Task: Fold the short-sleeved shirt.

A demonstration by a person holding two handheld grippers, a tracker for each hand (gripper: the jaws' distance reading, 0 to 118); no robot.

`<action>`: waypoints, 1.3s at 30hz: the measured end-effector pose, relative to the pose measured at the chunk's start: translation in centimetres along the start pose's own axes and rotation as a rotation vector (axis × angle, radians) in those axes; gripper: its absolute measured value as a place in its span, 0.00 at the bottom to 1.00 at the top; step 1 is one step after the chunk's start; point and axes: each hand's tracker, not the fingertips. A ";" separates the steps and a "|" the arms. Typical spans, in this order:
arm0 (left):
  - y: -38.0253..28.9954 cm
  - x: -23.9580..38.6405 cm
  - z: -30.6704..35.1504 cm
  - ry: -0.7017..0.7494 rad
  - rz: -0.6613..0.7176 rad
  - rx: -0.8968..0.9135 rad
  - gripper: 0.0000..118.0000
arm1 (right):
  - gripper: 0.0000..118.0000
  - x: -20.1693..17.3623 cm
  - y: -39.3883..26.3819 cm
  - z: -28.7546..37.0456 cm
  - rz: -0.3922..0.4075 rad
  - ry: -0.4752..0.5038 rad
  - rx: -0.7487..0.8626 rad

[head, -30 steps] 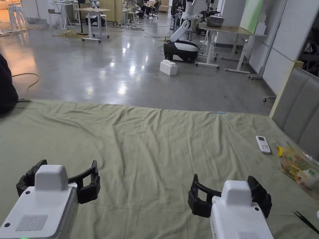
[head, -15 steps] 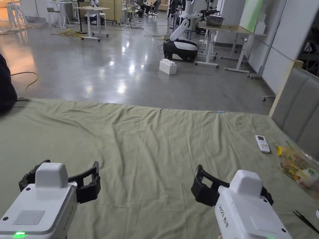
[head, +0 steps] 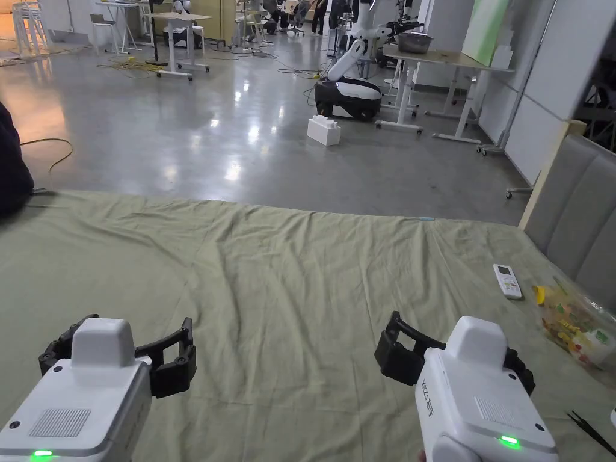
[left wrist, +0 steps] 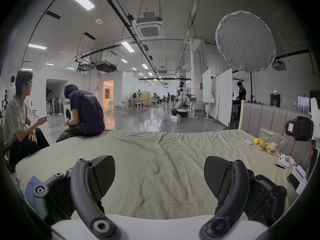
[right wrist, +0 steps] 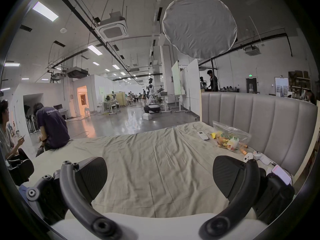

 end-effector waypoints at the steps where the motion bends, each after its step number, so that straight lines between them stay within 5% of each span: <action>1: 0.0 -0.1 -0.1 0.000 0.003 0.001 0.88 | 1.00 0.0 0.0 -0.1 -0.012 0.003 -0.010; 10: 0.6 -0.6 -1.0 0.006 0.018 -0.013 0.88 | 1.00 0.0 -0.1 -1.4 -0.047 0.001 -0.123; 18: 1.2 -0.6 -1.3 -0.003 0.018 -0.010 0.88 | 1.00 -0.3 -0.2 -2.0 0.038 -0.029 -0.130; 31: 1.3 -0.5 -0.9 -0.030 0.035 -0.019 0.88 | 1.00 1.0 -0.5 -2.9 -0.015 -0.019 -0.197; 39: 1.2 -0.6 -1.2 -0.020 0.033 -0.025 0.88 | 1.00 1.7 -1.9 -3.1 -0.021 -0.026 -0.093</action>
